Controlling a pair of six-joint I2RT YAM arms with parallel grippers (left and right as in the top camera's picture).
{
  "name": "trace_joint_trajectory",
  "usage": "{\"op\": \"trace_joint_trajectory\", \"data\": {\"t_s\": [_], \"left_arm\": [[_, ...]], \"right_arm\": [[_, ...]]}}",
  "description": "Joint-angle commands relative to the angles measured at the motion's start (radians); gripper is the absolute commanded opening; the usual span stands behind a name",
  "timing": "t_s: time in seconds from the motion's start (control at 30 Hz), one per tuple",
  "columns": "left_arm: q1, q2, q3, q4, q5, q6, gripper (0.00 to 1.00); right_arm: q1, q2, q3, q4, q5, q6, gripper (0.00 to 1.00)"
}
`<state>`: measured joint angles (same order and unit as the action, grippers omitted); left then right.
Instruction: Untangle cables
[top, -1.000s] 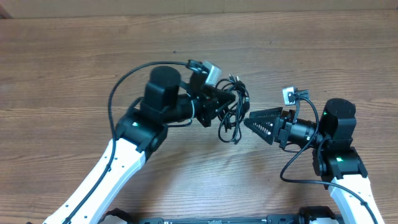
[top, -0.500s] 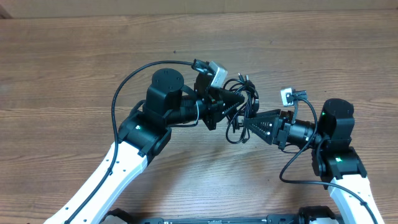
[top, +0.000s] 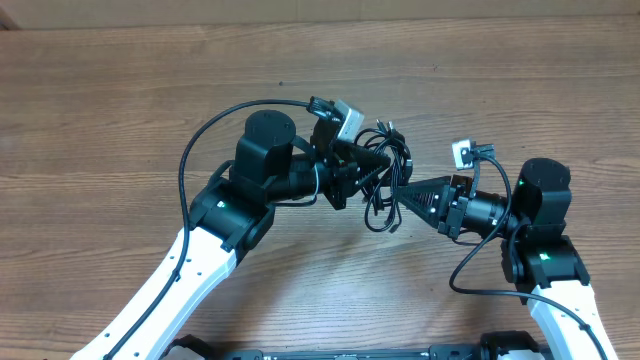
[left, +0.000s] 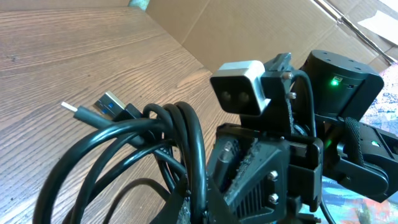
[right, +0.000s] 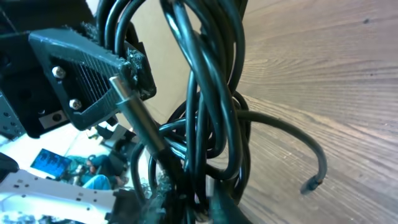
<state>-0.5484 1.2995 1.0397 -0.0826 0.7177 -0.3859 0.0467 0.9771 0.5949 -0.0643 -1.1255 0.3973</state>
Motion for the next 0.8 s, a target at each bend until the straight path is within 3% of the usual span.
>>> {"op": "trace_joint_trajectory", "data": {"t_s": [0.0, 0.13, 0.4, 0.57, 0.77], "left_arm": [[-0.003, -0.024, 0.023, 0.001, 0.008, -0.007, 0.04], [-0.015, -0.024, 0.023, 0.001, 0.007, -0.007, 0.04], [-0.042, -0.024, 0.023, 0.005, -0.021, -0.007, 0.04], [-0.041, -0.024, 0.023, 0.005, -0.064, -0.013, 0.04], [-0.041, -0.024, 0.023, 0.013, -0.254, -0.119, 0.04]], "right_arm": [[0.005, -0.006, 0.002, 0.012, -0.002, -0.001, 0.36], [0.005, -0.006, 0.002, 0.028, -0.002, -0.001, 0.41], [0.005, -0.006, 0.002, 0.045, -0.001, -0.002, 0.05], [0.005, -0.006, 0.002, 0.044, -0.002, -0.002, 0.04], [0.005, -0.006, 0.002, 0.007, -0.002, -0.002, 0.04]]}}
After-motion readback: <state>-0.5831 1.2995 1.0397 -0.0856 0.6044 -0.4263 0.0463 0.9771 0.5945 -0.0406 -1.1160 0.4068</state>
